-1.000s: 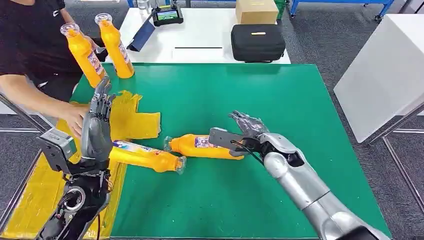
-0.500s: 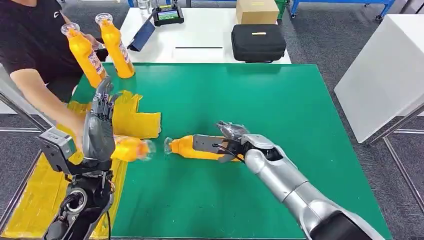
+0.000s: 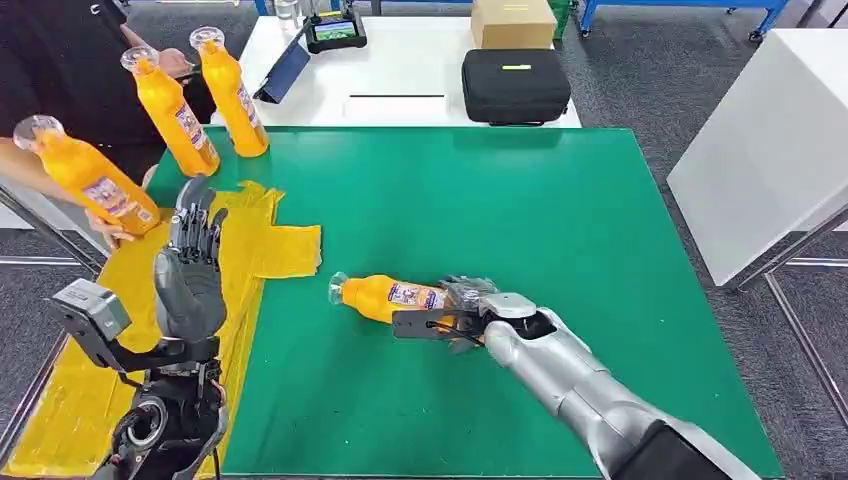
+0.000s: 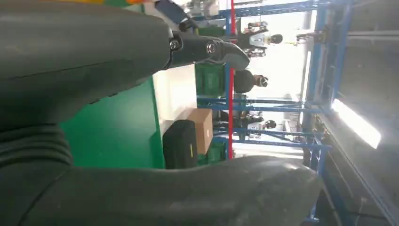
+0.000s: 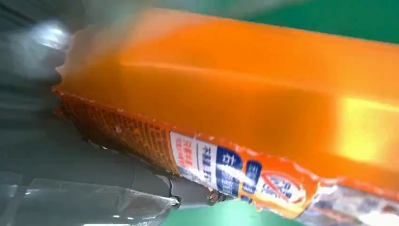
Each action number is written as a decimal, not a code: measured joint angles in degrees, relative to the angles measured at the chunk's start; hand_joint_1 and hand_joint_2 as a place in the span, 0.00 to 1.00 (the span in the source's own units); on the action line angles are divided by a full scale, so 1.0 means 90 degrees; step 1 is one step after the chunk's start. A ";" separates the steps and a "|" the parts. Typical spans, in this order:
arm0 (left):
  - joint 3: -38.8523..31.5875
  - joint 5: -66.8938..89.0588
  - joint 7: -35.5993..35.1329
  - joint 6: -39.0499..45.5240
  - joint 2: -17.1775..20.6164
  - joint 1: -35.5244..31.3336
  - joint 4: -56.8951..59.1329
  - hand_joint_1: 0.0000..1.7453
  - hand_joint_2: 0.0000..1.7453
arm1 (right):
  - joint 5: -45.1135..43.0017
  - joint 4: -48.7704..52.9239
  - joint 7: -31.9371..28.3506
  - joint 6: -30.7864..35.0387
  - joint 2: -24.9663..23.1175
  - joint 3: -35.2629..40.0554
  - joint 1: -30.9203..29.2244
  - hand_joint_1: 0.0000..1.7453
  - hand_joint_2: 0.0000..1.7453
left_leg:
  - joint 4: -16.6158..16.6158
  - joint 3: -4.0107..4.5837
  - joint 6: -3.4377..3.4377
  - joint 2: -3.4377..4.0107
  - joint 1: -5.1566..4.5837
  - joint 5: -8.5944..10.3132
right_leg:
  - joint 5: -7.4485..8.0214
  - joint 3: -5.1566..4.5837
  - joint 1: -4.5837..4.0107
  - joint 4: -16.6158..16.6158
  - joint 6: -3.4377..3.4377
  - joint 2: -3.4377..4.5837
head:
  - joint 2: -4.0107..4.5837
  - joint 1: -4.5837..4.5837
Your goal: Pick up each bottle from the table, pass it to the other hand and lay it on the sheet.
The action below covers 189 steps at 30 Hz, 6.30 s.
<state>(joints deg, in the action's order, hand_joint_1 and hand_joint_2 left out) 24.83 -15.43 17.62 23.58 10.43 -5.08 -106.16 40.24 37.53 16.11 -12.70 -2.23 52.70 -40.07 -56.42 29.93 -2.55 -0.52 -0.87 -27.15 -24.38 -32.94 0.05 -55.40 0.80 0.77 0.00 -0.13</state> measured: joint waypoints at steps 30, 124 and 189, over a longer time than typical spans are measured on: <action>-0.0469 -0.0284 -0.0195 -0.0622 -0.0155 0.0240 -0.0061 0.00 0.00 | 0.0357 0.1992 0.0408 0.0226 0.1095 -0.0729 0.1023 1.00 1.00 | 0.0003 -0.0060 0.0000 -0.0009 -0.0008 -0.0001 | -0.0001 0.0069 0.0002 0.0006 0.0001 -0.0005 | 0.0000 0.0000; 0.0872 -0.1564 -0.0602 -0.0522 -0.0352 -0.0516 -0.0345 1.00 1.00 | -0.2616 0.4445 -0.0704 0.1562 0.0061 0.0818 0.0564 0.00 1.00 | 0.0001 0.0030 -0.0003 0.0004 -0.0005 0.0011 | 0.0014 -0.0030 0.0001 0.0001 -0.0016 0.0002 | 0.0000 0.0000; -0.0823 0.9403 -0.2392 0.0274 0.0442 0.0892 0.1489 0.00 0.00 | -0.2346 0.8733 -0.2479 0.2572 0.2242 -0.3784 0.5672 0.00 0.00 | 0.0004 0.0033 -0.0003 -0.0003 -0.0006 0.0002 | 0.0011 -0.0022 0.0002 0.0012 -0.0018 -0.0004 | 0.0000 0.0000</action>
<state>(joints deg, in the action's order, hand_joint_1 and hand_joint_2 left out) 17.42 69.20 -3.91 26.05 14.40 2.95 -92.76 19.13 116.13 -6.21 10.45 17.94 18.64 10.97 -56.38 30.22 -2.58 -0.55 -0.92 -27.14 -24.28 -33.14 0.07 -55.30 0.65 0.73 0.00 -0.13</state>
